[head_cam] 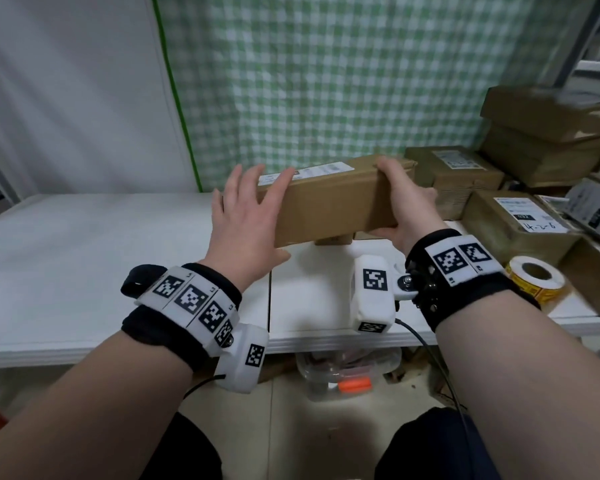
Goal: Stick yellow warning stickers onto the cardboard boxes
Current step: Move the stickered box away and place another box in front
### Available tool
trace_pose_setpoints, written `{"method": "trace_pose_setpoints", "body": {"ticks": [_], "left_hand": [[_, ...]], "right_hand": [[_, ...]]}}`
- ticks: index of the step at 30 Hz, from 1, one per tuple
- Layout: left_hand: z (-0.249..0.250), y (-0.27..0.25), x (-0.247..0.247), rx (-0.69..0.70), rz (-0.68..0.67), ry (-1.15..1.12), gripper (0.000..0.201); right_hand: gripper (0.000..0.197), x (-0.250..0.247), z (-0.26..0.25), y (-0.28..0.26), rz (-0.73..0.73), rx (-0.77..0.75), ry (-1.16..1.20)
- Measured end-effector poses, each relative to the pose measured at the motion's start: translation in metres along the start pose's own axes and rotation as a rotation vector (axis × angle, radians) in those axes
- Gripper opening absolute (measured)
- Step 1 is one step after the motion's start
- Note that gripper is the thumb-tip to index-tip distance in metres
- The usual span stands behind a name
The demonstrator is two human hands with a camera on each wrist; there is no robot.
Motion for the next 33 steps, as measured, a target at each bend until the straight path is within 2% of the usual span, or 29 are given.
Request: {"method": "trace_pose_setpoints", "body": {"ticks": [1,3,5,6,9,10,12,14,16,18,21,24,27,29,33], "left_hand": [[0.002,0.0,0.001,-0.006,0.001,0.053,0.115],[0.004,0.0,-0.003,-0.015,0.068,0.11,0.107],[0.001,0.001,-0.005,-0.052,0.119,0.111,0.092],[-0.004,0.002,-0.002,-0.092,0.092,0.084,0.09],[-0.021,0.001,0.018,-0.218,-0.107,-0.019,0.095],[-0.026,-0.001,0.025,-0.247,-0.161,-0.039,0.097],[-0.032,-0.004,0.036,-0.28,-0.225,-0.068,0.093],[-0.034,-0.006,0.044,-0.292,-0.279,-0.071,0.091],[-0.033,-0.006,0.05,-0.3,-0.345,-0.062,0.09],[-0.032,-0.005,0.054,-0.299,-0.395,-0.053,0.085],[-0.03,-0.003,0.062,-0.295,-0.467,-0.041,0.076],[-0.03,-0.005,0.075,-0.297,-0.537,-0.016,0.074],[-0.031,-0.003,0.082,-0.281,-0.547,0.003,0.07],[-0.033,-0.001,0.083,-0.274,-0.553,0.002,0.07],[-0.033,-0.001,0.083,-0.262,-0.563,-0.017,0.077]], "right_hand": [[0.085,0.0,0.002,-0.001,-0.012,0.017,-0.001],[0.075,0.0,0.003,-0.006,-0.065,0.031,-0.016],[0.052,0.001,0.006,-0.006,-0.145,0.046,-0.064],[0.041,-0.001,0.009,-0.005,-0.171,0.055,-0.09],[0.038,-0.018,0.025,0.009,-0.121,0.092,-0.207],[0.032,-0.024,0.033,0.013,-0.093,0.105,-0.273],[0.015,-0.032,0.052,0.023,-0.081,0.111,-0.455],[0.003,-0.034,0.072,0.036,-0.138,0.07,-0.726],[0.009,-0.031,0.093,0.042,-0.2,0.031,-0.998],[0.004,-0.03,0.107,0.045,-0.219,0.002,-1.214],[0.023,-0.03,0.122,0.052,-0.2,-0.026,-1.39],[0.013,-0.028,0.133,0.056,-0.179,0.002,-1.39],[0.023,-0.029,0.135,0.061,-0.153,-0.038,-1.447],[0.018,-0.03,0.134,0.063,-0.149,-0.089,-1.473],[0.027,-0.039,0.12,0.063,-0.036,-0.114,-1.27]]}}
Point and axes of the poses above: each hand's wrist, its own y-axis towards the middle knuckle, its own x-axis out of the palm, z = x × y, the point moved 7 cm from there along y, towards the middle knuckle, and after that the axes turned 4 degrees about y, right-handed, at the moved point
